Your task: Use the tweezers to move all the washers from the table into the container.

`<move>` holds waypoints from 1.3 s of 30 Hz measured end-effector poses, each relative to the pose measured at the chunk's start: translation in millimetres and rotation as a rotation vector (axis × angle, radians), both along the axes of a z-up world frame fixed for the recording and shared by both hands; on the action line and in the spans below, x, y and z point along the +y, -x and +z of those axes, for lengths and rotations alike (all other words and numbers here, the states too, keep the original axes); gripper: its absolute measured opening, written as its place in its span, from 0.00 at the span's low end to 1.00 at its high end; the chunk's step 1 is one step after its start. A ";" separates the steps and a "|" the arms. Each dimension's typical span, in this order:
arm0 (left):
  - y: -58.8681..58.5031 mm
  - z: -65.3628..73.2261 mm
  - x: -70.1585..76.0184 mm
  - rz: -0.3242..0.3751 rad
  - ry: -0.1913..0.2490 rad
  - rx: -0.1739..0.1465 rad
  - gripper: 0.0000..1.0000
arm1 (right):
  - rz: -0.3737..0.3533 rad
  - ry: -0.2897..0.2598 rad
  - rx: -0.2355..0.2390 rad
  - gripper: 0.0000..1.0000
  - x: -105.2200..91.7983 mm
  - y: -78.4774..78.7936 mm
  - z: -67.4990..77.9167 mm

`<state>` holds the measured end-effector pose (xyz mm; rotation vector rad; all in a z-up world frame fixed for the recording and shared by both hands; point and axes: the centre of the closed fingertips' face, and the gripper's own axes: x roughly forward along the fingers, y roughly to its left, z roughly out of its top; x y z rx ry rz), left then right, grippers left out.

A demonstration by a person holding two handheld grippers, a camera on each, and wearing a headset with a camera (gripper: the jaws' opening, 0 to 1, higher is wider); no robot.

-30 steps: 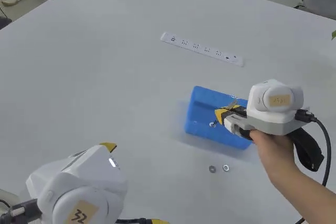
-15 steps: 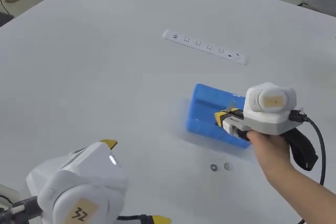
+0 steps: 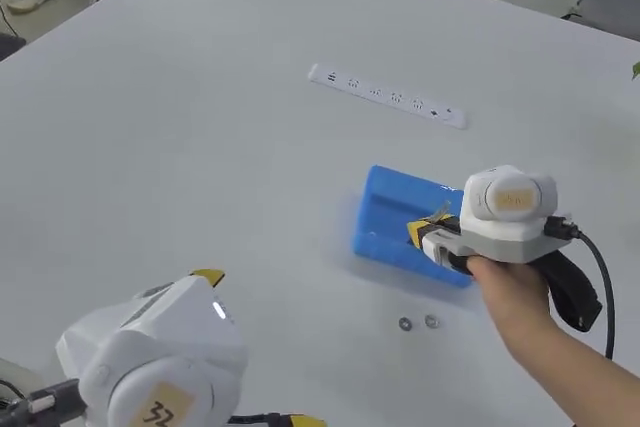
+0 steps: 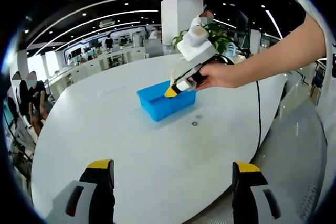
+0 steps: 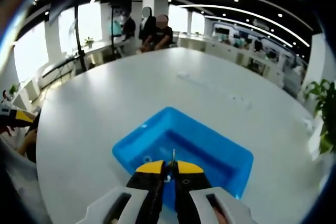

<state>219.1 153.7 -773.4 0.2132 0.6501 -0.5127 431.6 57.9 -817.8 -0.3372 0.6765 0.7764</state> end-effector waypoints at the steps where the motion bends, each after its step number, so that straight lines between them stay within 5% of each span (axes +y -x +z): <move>1: -0.4 0.7 0.4 0.001 0.001 -0.001 0.95 | -0.001 0.001 0.000 0.03 0.3 -1.6 -0.1; 8: -3.4 5.9 2.9 0.012 0.000 -0.016 0.95 | -0.024 -0.009 -0.022 0.04 -2.6 -3.8 10.0; 21: -3.2 6.6 1.4 0.001 -0.005 -0.023 0.95 | -0.041 -0.119 -0.069 0.03 -3.2 5.2 61.7; 29: -1.9 7.2 0.4 -0.003 -0.002 -0.026 0.95 | -0.020 -0.166 -0.090 0.03 4.1 31.5 88.3; 39: -1.3 8.3 -4.4 -0.011 0.017 -0.025 0.96 | 0.013 -0.140 -0.074 0.03 -3.7 56.9 84.9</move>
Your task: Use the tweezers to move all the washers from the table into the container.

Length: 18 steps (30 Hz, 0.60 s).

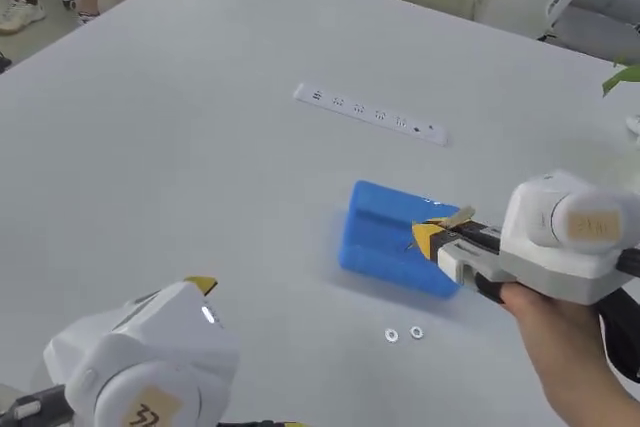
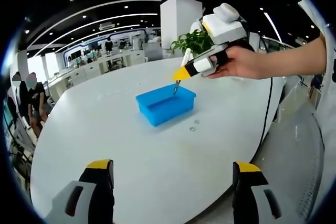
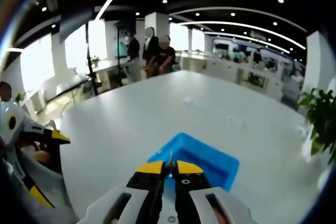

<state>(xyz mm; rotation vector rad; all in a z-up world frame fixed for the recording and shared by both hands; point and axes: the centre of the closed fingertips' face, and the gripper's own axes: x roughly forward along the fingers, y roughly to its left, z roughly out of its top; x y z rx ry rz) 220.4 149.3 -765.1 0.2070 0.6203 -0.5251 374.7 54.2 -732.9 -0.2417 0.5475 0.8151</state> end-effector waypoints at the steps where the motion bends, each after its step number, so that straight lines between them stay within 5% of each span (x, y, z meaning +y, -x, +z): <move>1: 0.0 0.0 -0.2 -0.003 -0.006 -0.002 0.96 | 0.000 -0.002 0.006 0.03 -1.5 1.1 -0.9; 8: -1.6 3.2 -2.0 0.000 0.009 -0.007 0.95 | 0.010 0.004 0.048 0.03 -4.7 7.2 -10.8; 18: 3.1 -4.2 -0.2 -0.005 -0.016 0.010 0.95 | 0.025 0.056 0.141 0.03 -13.9 25.4 -48.0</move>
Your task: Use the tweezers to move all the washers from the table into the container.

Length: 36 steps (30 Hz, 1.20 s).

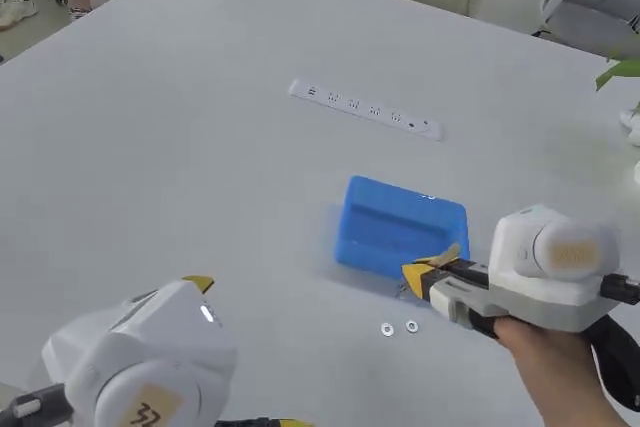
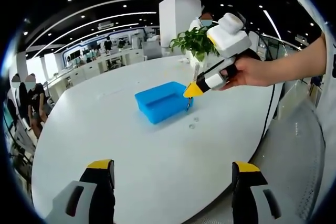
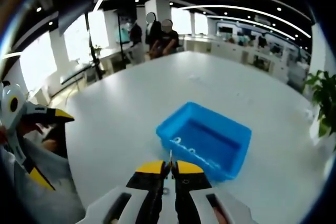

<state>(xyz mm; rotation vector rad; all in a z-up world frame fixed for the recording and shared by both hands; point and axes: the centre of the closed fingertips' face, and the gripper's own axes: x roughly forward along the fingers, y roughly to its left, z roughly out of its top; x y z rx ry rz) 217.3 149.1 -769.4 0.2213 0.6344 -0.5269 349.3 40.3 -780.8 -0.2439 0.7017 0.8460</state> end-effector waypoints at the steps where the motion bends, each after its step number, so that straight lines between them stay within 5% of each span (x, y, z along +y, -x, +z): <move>1: 0.3 -0.4 0.1 -0.001 -0.001 0.001 0.95 | 0.004 0.007 0.005 0.03 -1.1 2.3 -4.2; 6: -0.3 -0.1 -0.3 -0.001 0.004 0.001 0.95 | 0.021 0.050 0.024 0.04 -7.7 5.3 -23.2; 20: -1.1 0.5 0.1 -0.005 -0.010 0.000 0.94 | 0.025 0.055 0.067 0.04 -6.4 9.0 -39.2; 36: -2.0 -1.8 -0.4 -0.015 -0.025 0.005 0.94 | 0.039 0.072 0.033 0.04 -2.6 12.3 -42.7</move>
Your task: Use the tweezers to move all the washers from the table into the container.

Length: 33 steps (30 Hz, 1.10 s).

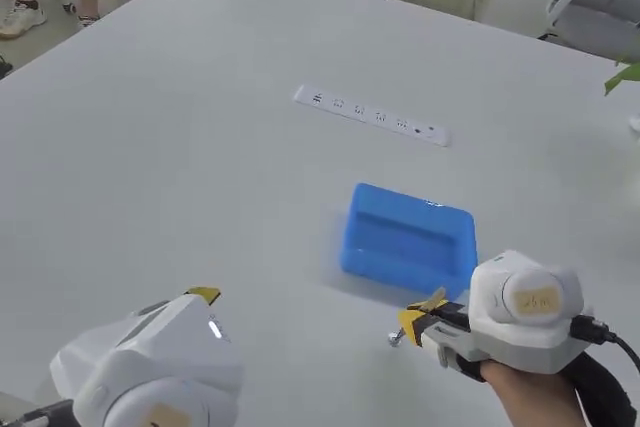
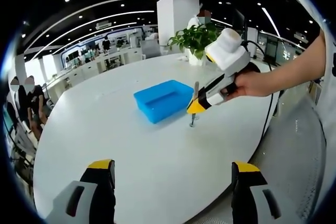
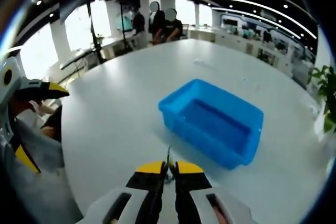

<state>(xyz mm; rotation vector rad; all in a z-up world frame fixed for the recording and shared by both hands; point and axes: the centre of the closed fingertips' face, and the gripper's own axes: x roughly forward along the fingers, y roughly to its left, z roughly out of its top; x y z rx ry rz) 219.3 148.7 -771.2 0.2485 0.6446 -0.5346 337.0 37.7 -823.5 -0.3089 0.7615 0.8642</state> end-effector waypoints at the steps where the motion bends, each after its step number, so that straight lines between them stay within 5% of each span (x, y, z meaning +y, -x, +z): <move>1: -0.5 0.8 0.3 0.000 -0.006 -0.005 0.94 | 0.015 0.016 -0.011 0.04 0.9 0.1 -1.0; 12: -0.9 2.8 1.7 0.007 -0.004 -0.012 0.93 | 0.029 0.052 -0.066 0.03 9.3 -6.7 -4.0; 18: -1.0 3.0 4.6 0.009 -0.015 -0.014 0.93 | -0.029 0.014 -0.039 0.03 7.9 -10.2 -3.8; 28: -1.4 5.9 4.3 0.003 -0.021 -0.024 0.93 | -0.009 0.034 -0.030 0.02 4.8 -5.5 -2.1; 33: -2.1 7.5 5.1 0.003 -0.024 -0.031 0.92 | -0.047 -0.017 -0.015 0.02 1.6 -7.2 9.6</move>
